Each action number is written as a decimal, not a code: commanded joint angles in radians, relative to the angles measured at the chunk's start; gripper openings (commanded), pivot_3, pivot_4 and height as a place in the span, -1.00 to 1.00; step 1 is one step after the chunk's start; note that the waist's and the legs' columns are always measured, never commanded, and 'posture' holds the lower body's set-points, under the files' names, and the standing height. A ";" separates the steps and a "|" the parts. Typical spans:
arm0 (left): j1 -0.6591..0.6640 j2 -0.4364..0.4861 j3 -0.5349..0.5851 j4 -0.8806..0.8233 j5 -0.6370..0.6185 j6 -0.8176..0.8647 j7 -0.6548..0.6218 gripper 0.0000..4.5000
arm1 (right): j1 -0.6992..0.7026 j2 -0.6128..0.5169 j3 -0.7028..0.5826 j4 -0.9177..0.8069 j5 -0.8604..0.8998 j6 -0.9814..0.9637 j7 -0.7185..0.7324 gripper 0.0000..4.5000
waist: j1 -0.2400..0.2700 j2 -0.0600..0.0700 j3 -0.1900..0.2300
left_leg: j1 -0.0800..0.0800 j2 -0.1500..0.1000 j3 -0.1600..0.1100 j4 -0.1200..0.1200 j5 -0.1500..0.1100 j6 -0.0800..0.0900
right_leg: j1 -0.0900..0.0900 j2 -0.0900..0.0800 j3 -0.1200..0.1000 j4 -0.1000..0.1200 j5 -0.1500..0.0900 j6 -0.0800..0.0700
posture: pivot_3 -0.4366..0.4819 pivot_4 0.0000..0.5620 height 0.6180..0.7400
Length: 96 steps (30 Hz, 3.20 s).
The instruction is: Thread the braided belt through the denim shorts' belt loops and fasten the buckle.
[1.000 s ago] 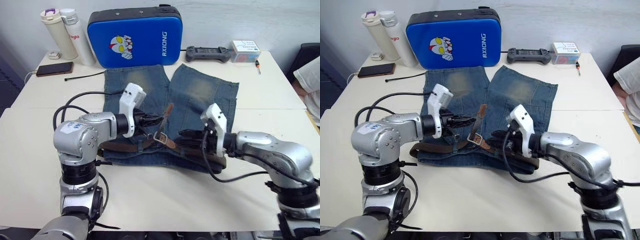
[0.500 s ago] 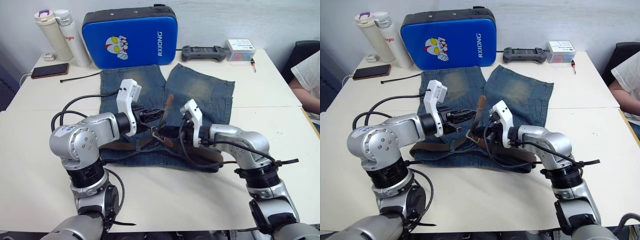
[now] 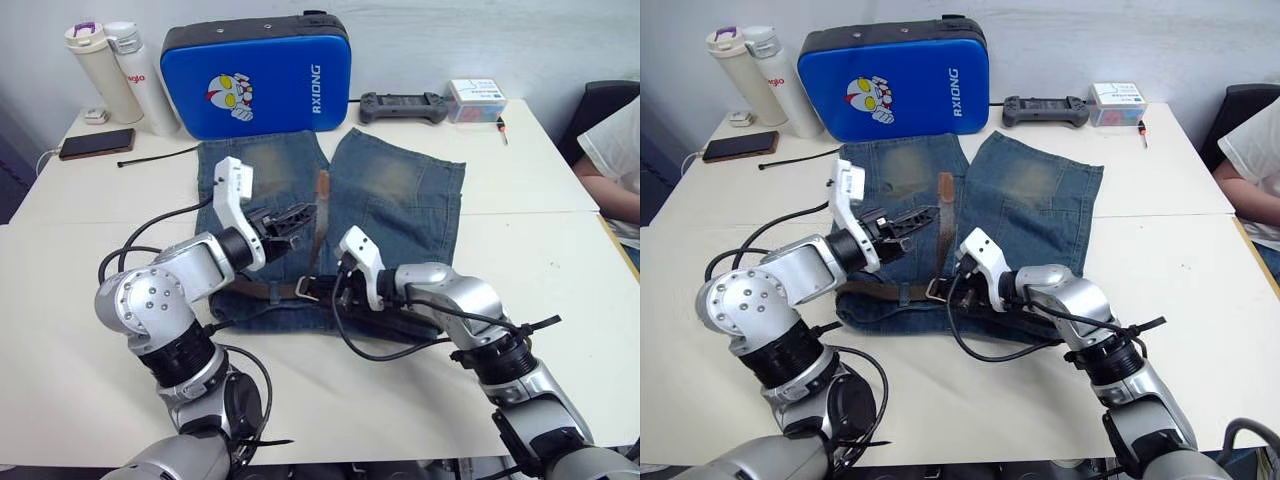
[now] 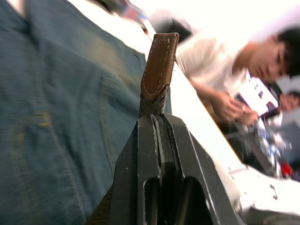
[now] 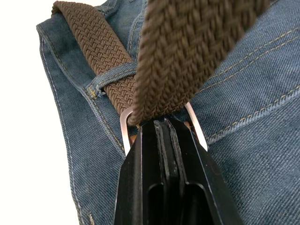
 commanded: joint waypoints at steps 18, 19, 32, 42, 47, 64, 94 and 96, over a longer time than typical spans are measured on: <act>0.080 0.182 0.118 0.009 -0.193 -0.010 0.055 -1.00 | 0.043 -0.080 -0.209 -0.146 0.172 0.104 0.084 -0.97 | -0.002 -0.001 0.000 | 0.000 0.000 0.000 -0.002 -0.001 0.000 | 0.000 0.001 0.000 -0.003 0.000 0.000 | -0.05 -0.47 1.00; 0.080 0.186 0.122 0.011 -0.197 -0.010 0.058 -1.00 | 0.046 -0.074 -0.181 -0.137 0.146 0.085 0.080 -0.97 | -0.002 -0.001 0.000 | 0.000 0.001 0.000 -0.002 -0.001 -0.001 | 0.000 0.001 0.000 -0.003 0.000 0.000 | -0.05 -0.47 1.00; 0.102 0.207 0.150 -0.009 -0.265 -0.010 0.113 -1.00 | 0.031 0.002 -0.097 -0.035 0.050 -0.020 0.089 -0.97 | -0.001 -0.001 0.000 | 0.000 0.001 0.000 -0.002 -0.001 -0.001 | 0.000 0.001 0.000 -0.004 0.000 0.000 | -0.05 -0.47 1.00; 0.127 0.234 0.176 -0.015 -0.301 -0.010 0.153 -1.00 | -0.012 0.050 -0.052 0.046 -0.005 -0.079 0.134 -0.97 | 0.000 -0.001 0.000 | 0.000 0.001 0.000 -0.002 -0.001 -0.001 | 0.000 0.001 0.000 -0.004 0.000 0.000 | -0.05 -0.47 1.00; 0.136 0.256 0.189 -0.019 -0.311 -0.010 0.157 -1.00 | -0.017 0.061 -0.042 0.080 -0.028 -0.101 0.160 -0.97 | -0.001 -0.001 0.000 | 0.000 0.001 0.000 -0.002 -0.001 -0.001 | 0.000 0.001 0.000 -0.004 0.000 0.000 | -0.05 -0.47 1.00; 0.193 0.289 0.187 -0.029 -0.317 -0.010 0.150 -1.00 | -0.097 0.106 -0.181 0.026 0.154 0.046 0.217 -0.97 | -0.008 -0.001 0.000 | 0.000 0.001 -0.001 -0.002 -0.001 -0.002 | 0.000 0.001 -0.001 -0.004 0.000 0.000 | -0.05 -0.47 1.00; 0.204 0.368 0.165 -0.019 -0.311 -0.010 0.140 -1.00 | -0.091 0.117 -0.064 0.221 -0.066 -0.115 0.229 -0.97 | -0.021 -0.001 0.000 | 0.000 0.001 -0.001 -0.004 -0.001 -0.002 | -0.001 0.000 0.000 -0.005 0.000 0.000 | -0.05 -0.47 1.00; 0.205 0.369 0.165 -0.019 -0.312 -0.010 0.138 -1.00 | -0.093 0.113 -0.066 0.231 -0.067 -0.119 0.238 -0.97 | -0.021 -0.001 0.000 | 0.000 0.001 -0.001 -0.004 -0.001 -0.002 | -0.001 0.000 0.000 -0.005 0.000 0.000 | -0.05 -0.47 1.00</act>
